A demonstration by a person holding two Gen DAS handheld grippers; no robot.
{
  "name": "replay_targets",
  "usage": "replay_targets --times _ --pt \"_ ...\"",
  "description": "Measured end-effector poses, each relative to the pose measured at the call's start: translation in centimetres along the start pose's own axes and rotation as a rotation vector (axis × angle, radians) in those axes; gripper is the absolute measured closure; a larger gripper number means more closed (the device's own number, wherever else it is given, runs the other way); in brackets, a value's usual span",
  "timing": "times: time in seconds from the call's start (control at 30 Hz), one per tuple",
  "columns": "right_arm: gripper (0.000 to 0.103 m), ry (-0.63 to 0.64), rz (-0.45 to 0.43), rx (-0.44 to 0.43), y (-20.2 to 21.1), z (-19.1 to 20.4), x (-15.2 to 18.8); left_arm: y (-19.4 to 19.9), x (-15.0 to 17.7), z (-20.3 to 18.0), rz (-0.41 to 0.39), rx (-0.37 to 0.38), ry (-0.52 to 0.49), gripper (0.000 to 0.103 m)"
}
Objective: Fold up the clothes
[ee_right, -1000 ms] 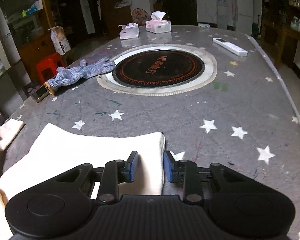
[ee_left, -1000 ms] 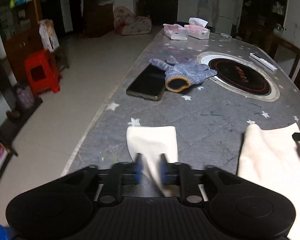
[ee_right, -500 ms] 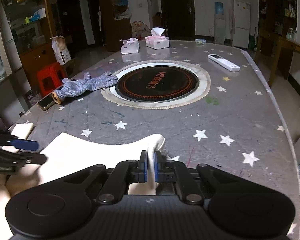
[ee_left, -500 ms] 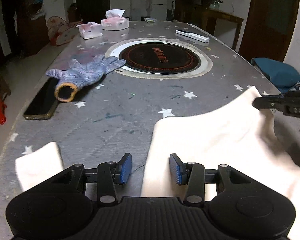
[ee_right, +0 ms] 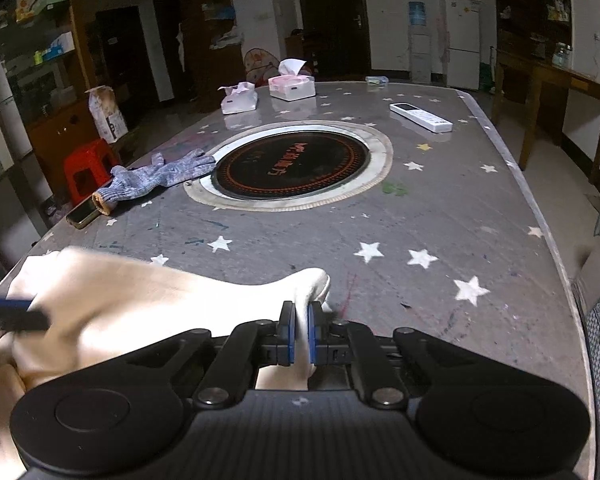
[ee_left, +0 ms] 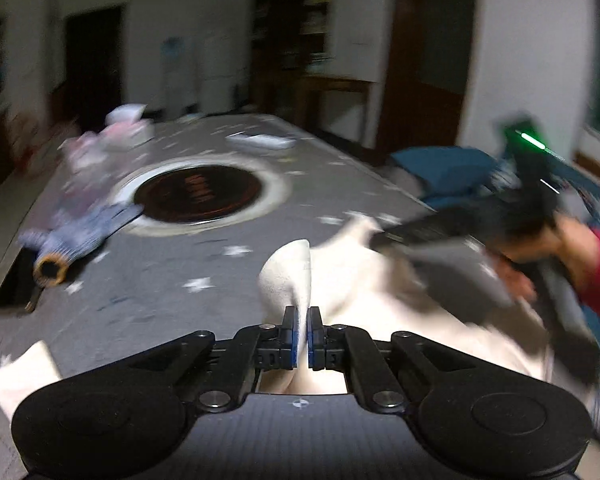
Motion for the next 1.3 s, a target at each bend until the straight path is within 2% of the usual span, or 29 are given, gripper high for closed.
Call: replay_targets --times 0.17,0.27,0.37,0.43,0.47,0.5,0.7,0.77,0.9,1.0,1.1,1.23,1.3 --pt "0.097 -0.03 -0.004 0.008 1.1 -0.8 1.0 0.3 2.6 -4.2 0.075 0.137 -0.106 0.096" --pt "0.097 -0.047 -0.004 0.01 1.6 -1.1 1.5 -0.1 3.4 -4.9 0.109 0.157 -0.137 0.093" --pt "0.097 -0.056 -0.004 0.012 2.0 -1.3 1.8 0.3 2.6 -4.2 0.068 0.151 -0.128 0.092" --pt "0.097 -0.063 -0.005 0.011 2.1 -1.5 1.9 0.2 1.6 -3.5 0.036 0.122 -0.123 0.082" --pt "0.097 -0.067 -0.006 0.01 2.2 -1.5 2.0 0.0 1.3 -3.2 0.029 0.102 -0.118 0.071" --pt "0.097 -0.074 -0.008 0.008 2.2 -1.6 2.0 -0.3 1.0 -2.9 0.022 0.082 -0.112 0.067" --pt "0.097 -0.078 -0.009 0.006 2.2 -1.7 2.0 -3.4 1.1 -1.9 0.117 0.082 -0.093 0.067" --pt "0.097 -0.072 -0.008 0.006 2.2 -1.6 1.9 -4.1 1.2 -1.6 0.141 0.088 -0.086 0.069" --pt "0.097 -0.062 -0.003 0.005 2.1 -1.5 1.8 -4.9 1.2 -0.9 0.162 0.108 -0.064 0.094" --pt "0.097 -0.059 0.002 0.004 1.9 -1.6 1.6 -4.0 1.1 -0.3 0.137 0.099 -0.053 0.101" --pt "0.097 -0.06 0.003 0.01 1.7 -1.7 1.3 -3.4 0.0 1.8 0.091 0.028 0.002 0.103" --pt "0.097 -0.061 -0.006 0.026 1.3 -2.1 0.2 -3.0 -1.9 6.4 0.034 -0.108 0.125 0.103" --pt "0.097 -0.053 -0.005 0.028 1.1 -2.0 -0.1 -2.8 -2.1 6.9 0.043 -0.065 0.139 0.103"
Point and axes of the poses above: each gripper's, at about its wrist camera, not at the fingertips, and y roughly against the way its jaws point, z to its left, x to its underside, the point moved 1 cm from there along -y, roughly the way its jaws point, and after that the axes turned 1 degree about z, right-handed, at the moved point
